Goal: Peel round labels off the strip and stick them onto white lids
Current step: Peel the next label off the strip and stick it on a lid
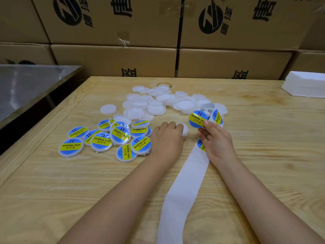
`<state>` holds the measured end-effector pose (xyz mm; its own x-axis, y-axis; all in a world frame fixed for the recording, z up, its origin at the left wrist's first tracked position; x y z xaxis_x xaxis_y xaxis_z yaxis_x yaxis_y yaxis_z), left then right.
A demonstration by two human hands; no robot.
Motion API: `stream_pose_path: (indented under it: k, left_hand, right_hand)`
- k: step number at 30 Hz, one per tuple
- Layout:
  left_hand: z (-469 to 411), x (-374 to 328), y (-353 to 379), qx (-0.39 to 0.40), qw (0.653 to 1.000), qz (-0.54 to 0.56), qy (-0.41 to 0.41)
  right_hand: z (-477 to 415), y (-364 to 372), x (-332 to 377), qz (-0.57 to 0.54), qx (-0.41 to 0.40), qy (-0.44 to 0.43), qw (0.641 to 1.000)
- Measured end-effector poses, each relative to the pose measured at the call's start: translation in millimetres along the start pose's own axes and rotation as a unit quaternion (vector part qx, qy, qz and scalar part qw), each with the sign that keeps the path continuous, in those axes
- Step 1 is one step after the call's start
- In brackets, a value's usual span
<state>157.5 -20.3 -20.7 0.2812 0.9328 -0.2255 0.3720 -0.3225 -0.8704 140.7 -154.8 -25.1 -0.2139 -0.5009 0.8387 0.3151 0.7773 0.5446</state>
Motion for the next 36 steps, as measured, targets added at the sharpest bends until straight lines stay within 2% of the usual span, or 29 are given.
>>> stream_pose_path:
  k: [2, 5, 9, 11, 14, 16, 20, 23, 25, 29, 33, 36]
  left_hand:
    - [7, -1, -5, 0.005, 1.000, 0.025, -0.002]
    - [13, 3, -8, 0.030, 0.991, 0.112, -0.060]
    - [18, 9, -12, 0.043, 0.948, 0.291, -0.119]
    - [20, 11, -15, 0.047, 0.899, 0.408, -0.153]
    - [20, 14, -18, 0.048, 0.788, 0.566, -0.238]
    - [21, 15, -20, 0.059, 0.725, 0.625, -0.283]
    - [22, 11, -21, 0.113, 0.645, 0.694, -0.300]
    - [21, 10, -22, 0.174, 0.603, 0.714, -0.310]
    - [19, 12, -24, 0.197, 0.599, 0.711, -0.312]
    - [19, 15, -25, 0.218, 0.630, 0.682, -0.302]
    - [20, 15, -23, 0.227, 0.640, 0.674, -0.290]
    - [18, 18, -22, 0.203, 0.640, 0.676, -0.304]
  right_hand:
    - [1, 1, 0, 0.007, 0.007, -0.004, 1.000]
    - [2, 2, 0, 0.013, 0.023, -0.011, 1.000]
    - [3, 3, 3, 0.027, 0.069, -0.041, 0.996]
    - [6, 5, 4, 0.095, 0.109, -0.080, 0.986]
    - [11, 10, -1, 0.236, 0.157, -0.140, 0.949]
    - [14, 13, -4, 0.291, 0.176, -0.160, 0.927]
    - [15, 15, -5, 0.281, 0.189, -0.166, 0.926]
    - [14, 13, -4, 0.263, 0.179, -0.172, 0.932]
    - [14, 13, -5, 0.255, 0.179, -0.168, 0.935]
    - [15, 13, -6, 0.258, 0.193, -0.169, 0.931]
    - [15, 12, -2, 0.255, 0.188, -0.187, 0.930]
    - [10, 9, 1, 0.182, 0.141, -0.150, 0.962]
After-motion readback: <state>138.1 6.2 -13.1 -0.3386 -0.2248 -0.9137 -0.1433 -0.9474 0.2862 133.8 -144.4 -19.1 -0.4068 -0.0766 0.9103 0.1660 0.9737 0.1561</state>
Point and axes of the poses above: each hand's wrist, its own z-axis away from the middle knuckle, its own y-axis out of the palm, x = y × z, the point moved 3 cm from there along -z, towards the middle knuckle, and after that the axes turned 7 degrees about -y, right-handed, at the moved point
